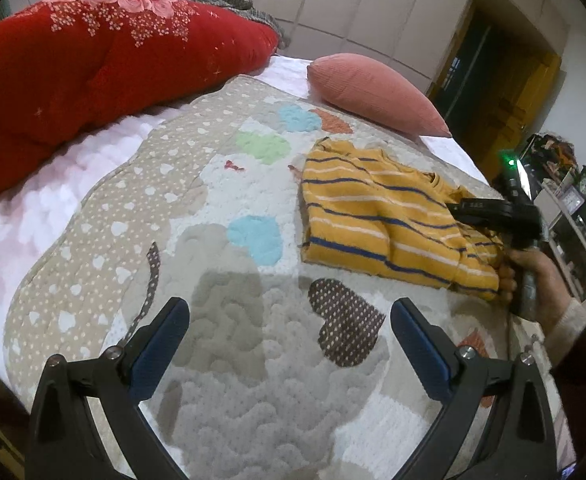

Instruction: Fold small clothes

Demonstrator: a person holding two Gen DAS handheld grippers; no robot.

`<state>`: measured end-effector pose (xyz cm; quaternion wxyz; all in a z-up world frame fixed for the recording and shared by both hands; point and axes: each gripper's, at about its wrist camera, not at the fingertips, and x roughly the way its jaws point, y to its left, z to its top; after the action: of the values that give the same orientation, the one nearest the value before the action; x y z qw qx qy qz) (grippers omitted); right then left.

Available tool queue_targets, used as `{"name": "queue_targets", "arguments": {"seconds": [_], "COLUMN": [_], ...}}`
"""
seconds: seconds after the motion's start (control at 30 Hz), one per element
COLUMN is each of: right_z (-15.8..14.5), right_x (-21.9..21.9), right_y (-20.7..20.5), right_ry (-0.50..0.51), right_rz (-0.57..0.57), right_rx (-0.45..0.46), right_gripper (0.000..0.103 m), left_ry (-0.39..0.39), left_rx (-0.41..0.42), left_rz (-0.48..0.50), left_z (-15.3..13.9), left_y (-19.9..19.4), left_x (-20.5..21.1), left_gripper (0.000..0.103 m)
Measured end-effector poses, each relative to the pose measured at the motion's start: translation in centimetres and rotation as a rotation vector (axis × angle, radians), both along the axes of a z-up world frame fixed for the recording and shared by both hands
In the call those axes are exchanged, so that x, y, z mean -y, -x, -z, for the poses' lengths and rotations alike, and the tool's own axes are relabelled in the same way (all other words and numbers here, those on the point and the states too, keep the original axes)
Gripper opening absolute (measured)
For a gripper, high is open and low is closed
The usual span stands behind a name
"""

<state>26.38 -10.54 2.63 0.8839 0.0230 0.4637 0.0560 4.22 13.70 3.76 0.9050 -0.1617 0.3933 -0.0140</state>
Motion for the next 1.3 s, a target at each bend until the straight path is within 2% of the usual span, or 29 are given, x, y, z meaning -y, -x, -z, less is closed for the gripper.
{"name": "queue_targets", "arguments": {"seconds": [0.07,0.13,0.2,0.3,0.43,0.53,0.57,0.63,0.73,0.87,0.93,1.0,1.03,1.07,1.1,1.17,1.3], "right_z": [-0.6,-2.3,-4.0,-5.3,-3.3,-0.4,0.4,2.1,3.9,3.8,3.8,3.9,3.7,3.5,3.4,4.0,3.1], "right_x": [2.0,4.0,5.8,8.2,10.5,10.7,10.5,9.6,8.3,7.2,6.9,6.5,6.4,6.3,6.6,8.0,8.2], "right_y": [-0.6,1.0,3.7,8.5,15.8,19.3,19.7,19.6,18.3,14.8,12.8,11.3,10.8,10.5,10.3,10.8,13.5], "right_ry": [-0.007,-0.056,-0.162,-0.301,-0.529,-0.705,-0.734,-0.767,-0.811,-0.782,-0.761,-0.739,-0.726,-0.711,-0.702,-0.772,-0.795], "right_rz": [0.11,0.189,0.182,0.165,0.146,0.146,0.144,0.142,0.159,0.209,0.238,0.265,0.274,0.279,0.279,0.271,0.234], "right_rx": [0.004,0.039,0.091,0.117,0.086,0.04,0.031,0.007,-0.026,0.035,0.05,0.063,0.064,0.061,0.048,0.028,0.03], "right_gripper": [0.038,0.044,0.058,0.072,0.078,0.08,0.08,0.08,0.08,0.082,0.083,0.083,0.081,0.071,0.043,0.035,0.023], "left_ry": [0.025,0.05,0.105,0.185,0.321,0.445,0.452,0.445,0.478,0.498,0.476,0.443,0.418,0.389,0.407,0.442,0.375], "left_rx": [-0.017,-0.045,-0.062,-0.059,-0.072,-0.094,-0.091,-0.072,-0.061,-0.067,-0.069,-0.104,-0.121,-0.144,-0.177,-0.186,-0.181], "left_rz": [0.019,0.036,0.056,0.096,0.135,0.152,0.152,0.145,0.134,0.11,0.093,0.058,0.035,0.022,0.043,0.036,0.045], "left_z": [0.2,0.7,1.2,1.7,3.2,5.1,5.3,5.6,5.8,5.9,5.7,5.7,5.5,5.3,5.4,5.1,3.2], "left_y": [-1.1,-2.2,-3.3,-4.6,-6.3,-7.5,-7.8,-8.8,-10.6,-13.7,-15.4,-16.7,-17.1,-17.5,-17.9,-17.5,-15.1], "left_x": [-0.3,-0.4,-0.5,0.1,1.2,2.2,2.4,3.0,3.0,2.6,2.9,3.0,3.0,2.9,2.8,2.1,2.2], "left_gripper": [0.1,0.1,0.1,0.1,0.1,0.1,0.1,0.101,0.103,0.103,0.103,0.101,0.081,0.038,0.032,0.025,0.017]}}
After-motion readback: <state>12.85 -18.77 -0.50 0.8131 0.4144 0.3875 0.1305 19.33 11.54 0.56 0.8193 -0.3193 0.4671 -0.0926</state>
